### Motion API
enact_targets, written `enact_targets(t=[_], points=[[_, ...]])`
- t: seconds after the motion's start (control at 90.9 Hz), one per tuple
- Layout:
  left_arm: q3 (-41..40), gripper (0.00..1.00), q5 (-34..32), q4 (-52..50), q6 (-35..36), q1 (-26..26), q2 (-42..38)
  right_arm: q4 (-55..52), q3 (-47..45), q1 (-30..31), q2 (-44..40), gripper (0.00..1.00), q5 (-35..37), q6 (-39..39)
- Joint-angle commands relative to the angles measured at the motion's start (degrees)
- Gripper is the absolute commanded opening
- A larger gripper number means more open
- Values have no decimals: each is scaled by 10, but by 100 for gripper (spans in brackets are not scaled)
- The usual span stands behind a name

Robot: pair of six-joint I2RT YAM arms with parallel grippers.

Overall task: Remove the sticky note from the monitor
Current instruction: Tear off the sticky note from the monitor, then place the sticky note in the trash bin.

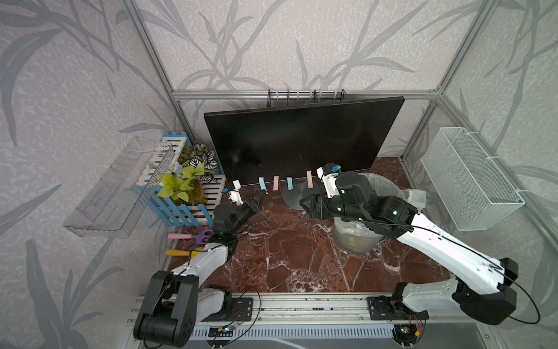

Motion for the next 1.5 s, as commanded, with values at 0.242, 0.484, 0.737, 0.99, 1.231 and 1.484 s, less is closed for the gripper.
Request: enact_targets(t=[0.242,0.484,0.737,0.99,1.231,1.484], points=[[52,0,-27,-214,38,-74,-158,-47,-32,-106,-90,68,6,-4],[217,0,-100,-275,103,-252,-50,-92,-64,-213,-157,69,-5,-5],[445,0,-99,-322,158,-381,143,-142,-85,-326,-224,69,-29,-11],[617,0,-95,-401,200,-456,285,-169,-92,-372,-262,69,-32,-13],[683,16,-136,-500,232,-489,340,-166,-102,-376,-276,69,-40,0],[703,61,-173,-515,257,-495,333,-156,-101,-376,-275,69,-50,6]])
